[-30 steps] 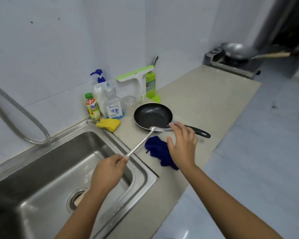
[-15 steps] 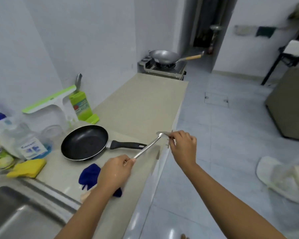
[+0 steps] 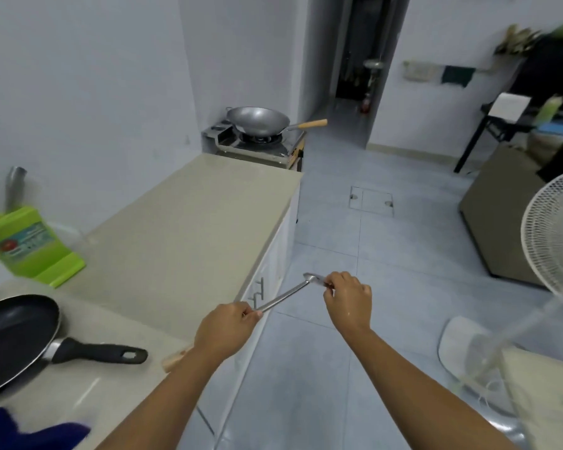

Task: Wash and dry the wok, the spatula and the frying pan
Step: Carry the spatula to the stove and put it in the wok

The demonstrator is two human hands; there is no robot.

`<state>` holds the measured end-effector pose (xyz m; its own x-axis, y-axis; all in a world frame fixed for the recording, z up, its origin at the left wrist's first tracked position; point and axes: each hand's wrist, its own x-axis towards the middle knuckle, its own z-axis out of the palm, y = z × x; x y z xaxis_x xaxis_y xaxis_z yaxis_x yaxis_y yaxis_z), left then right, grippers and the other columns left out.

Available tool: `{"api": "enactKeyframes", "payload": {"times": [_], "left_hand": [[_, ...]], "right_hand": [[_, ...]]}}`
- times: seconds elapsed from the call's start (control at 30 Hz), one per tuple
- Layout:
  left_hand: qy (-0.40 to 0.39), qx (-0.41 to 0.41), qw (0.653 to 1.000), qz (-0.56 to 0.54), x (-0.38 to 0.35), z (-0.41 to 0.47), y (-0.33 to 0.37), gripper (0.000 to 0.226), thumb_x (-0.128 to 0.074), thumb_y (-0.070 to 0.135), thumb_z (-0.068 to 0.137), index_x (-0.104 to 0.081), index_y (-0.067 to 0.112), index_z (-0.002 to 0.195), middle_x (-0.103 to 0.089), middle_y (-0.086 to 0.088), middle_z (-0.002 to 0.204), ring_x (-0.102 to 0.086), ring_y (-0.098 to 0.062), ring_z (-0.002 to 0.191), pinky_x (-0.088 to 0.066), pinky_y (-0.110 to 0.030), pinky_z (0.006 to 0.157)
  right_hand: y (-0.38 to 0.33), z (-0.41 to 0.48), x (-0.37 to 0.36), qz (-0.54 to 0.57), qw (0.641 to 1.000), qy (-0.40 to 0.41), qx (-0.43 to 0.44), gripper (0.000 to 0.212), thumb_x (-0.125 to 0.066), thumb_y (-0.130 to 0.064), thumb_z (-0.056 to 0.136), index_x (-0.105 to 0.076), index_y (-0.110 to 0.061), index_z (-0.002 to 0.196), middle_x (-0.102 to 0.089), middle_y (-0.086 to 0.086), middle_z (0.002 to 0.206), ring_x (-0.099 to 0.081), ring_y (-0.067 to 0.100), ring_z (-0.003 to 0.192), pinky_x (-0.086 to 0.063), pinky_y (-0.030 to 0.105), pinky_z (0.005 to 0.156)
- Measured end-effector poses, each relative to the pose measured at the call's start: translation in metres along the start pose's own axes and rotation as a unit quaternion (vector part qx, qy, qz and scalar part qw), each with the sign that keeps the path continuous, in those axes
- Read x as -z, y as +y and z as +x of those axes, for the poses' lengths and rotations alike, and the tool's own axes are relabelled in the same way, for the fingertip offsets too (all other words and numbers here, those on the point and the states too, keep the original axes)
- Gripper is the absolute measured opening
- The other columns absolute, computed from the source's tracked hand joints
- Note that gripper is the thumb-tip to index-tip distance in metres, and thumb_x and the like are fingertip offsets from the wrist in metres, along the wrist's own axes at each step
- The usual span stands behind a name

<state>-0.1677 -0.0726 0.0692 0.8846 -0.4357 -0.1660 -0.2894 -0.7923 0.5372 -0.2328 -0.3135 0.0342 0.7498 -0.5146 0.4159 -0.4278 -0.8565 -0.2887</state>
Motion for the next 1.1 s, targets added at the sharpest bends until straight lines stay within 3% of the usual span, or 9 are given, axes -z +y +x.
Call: {"api": "enactKeyframes", "payload": {"times": [0.2,0.4,0.67,0.8,1.1], "left_hand": [[-0.016,-0.004,1.0,0.023,-0.027,0.072,0.035,0.044,-0.048,0.054,0.093,-0.066,0.015,0.083,-0.063,0.001,0.07,-0.059,-0.014,0.063,-0.035,-0.027,0.051],[-0.018,-0.007,0.999,0.026,-0.038,0.179,0.071,0.042,-0.049,0.053,0.092,-0.066,0.017,0.078,-0.062,0.003,0.065,-0.06,-0.013,0.061,-0.037,-0.026,0.051],[-0.038,-0.028,0.999,0.026,-0.042,0.352,0.151,0.041,-0.047,0.057,0.092,-0.051,0.028,0.063,-0.056,0.008,0.063,-0.054,-0.009,0.06,-0.033,-0.026,0.05],[-0.048,-0.045,0.997,0.051,-0.046,0.427,0.185,0.042,-0.045,0.058,0.092,-0.055,0.025,0.068,-0.057,0.008,0.066,-0.055,-0.012,0.064,-0.035,-0.026,0.052],[-0.014,-0.002,0.999,0.045,-0.054,0.575,0.222,0.046,-0.046,0.058,0.092,-0.061,0.018,0.075,-0.061,0.004,0.07,-0.059,-0.016,0.067,-0.041,-0.027,0.056]], "right_hand": [[0.052,0.055,-0.035,-0.015,1.0,-0.014,0.007,0.022,-0.08,-0.006,0.064,-0.064,-0.018,0.074,-0.059,-0.004,0.065,-0.057,0.021,0.057,-0.041,0.032,0.059],[0.088,0.152,-0.081,-0.01,1.0,-0.004,0.011,0.026,-0.082,-0.002,0.059,-0.064,-0.016,0.071,-0.057,-0.002,0.062,-0.055,0.022,0.053,-0.037,0.029,0.053],[0.157,0.315,-0.118,-0.043,0.999,0.016,0.02,0.032,-0.084,-0.002,0.049,-0.062,-0.017,0.065,-0.053,-0.003,0.057,-0.052,0.02,0.048,-0.038,0.029,0.047],[0.185,0.379,-0.141,-0.045,0.999,0.006,-0.009,0.03,-0.084,-0.002,0.05,-0.062,-0.017,0.066,-0.054,-0.003,0.057,-0.052,0.02,0.049,-0.037,0.029,0.047],[0.22,0.533,-0.216,-0.025,0.998,-0.049,0.023,0.021,-0.078,-0.004,0.06,-0.064,-0.015,0.072,-0.057,0.0,0.062,-0.055,0.023,0.054,-0.036,0.028,0.052]]}}
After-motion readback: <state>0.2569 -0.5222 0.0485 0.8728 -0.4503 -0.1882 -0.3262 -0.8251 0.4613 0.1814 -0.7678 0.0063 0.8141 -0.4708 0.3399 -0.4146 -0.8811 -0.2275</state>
